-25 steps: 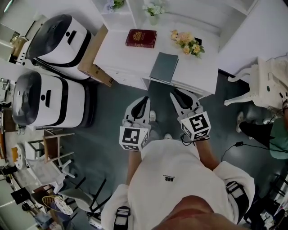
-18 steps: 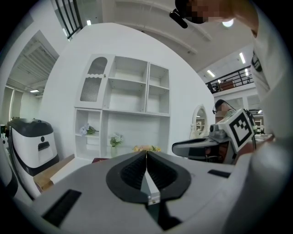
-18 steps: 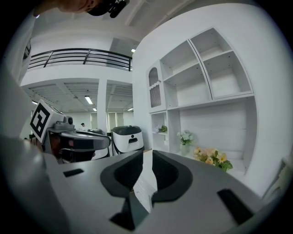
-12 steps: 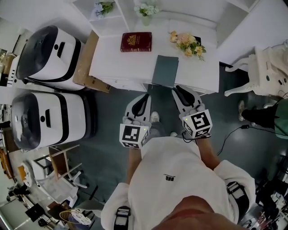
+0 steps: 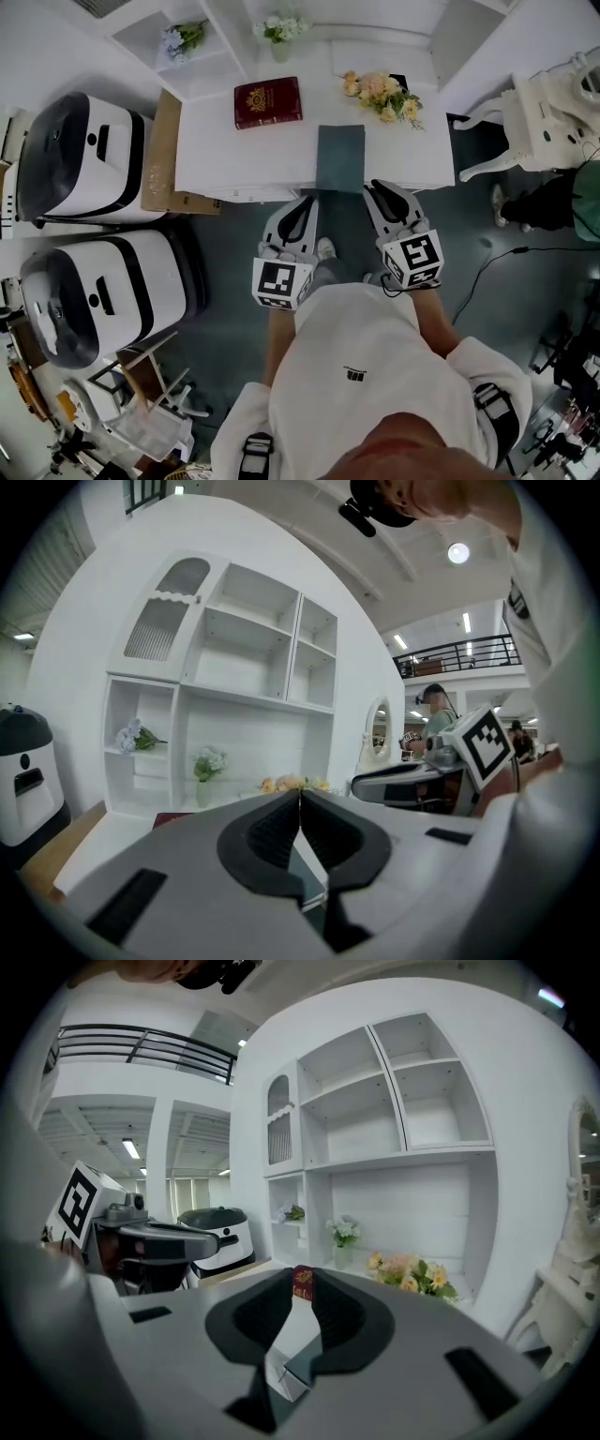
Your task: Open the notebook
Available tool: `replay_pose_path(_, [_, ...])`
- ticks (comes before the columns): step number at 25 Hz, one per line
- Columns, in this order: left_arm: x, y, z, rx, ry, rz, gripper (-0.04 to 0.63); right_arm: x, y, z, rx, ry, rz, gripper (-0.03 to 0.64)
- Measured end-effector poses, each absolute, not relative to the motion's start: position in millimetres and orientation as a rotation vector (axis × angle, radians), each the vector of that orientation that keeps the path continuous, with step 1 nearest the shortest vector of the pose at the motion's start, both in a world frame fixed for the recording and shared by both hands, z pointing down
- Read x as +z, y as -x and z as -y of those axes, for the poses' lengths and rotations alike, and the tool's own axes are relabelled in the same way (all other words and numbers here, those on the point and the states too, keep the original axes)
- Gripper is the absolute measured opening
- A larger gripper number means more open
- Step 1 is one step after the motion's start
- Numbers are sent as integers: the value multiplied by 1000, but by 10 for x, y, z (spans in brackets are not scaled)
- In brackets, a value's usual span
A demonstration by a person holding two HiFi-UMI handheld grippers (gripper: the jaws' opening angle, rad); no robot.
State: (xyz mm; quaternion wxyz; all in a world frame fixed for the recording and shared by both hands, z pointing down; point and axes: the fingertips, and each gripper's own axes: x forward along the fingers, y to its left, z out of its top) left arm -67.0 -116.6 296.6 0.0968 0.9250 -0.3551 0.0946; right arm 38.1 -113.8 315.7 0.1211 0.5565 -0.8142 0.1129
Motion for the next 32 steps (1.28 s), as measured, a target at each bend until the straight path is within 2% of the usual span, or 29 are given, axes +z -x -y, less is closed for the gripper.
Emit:
replay_pose_path(12, [3302, 691, 1543, 335, -2790, 902, 0, 3593, -386, 1284, 416, -1709, 2224, 51])
replay_pose_path(32, [4196, 196, 1625, 438, -2767, 720, 0, 4573, -715, 1274, 593, -1727, 2108, 61])
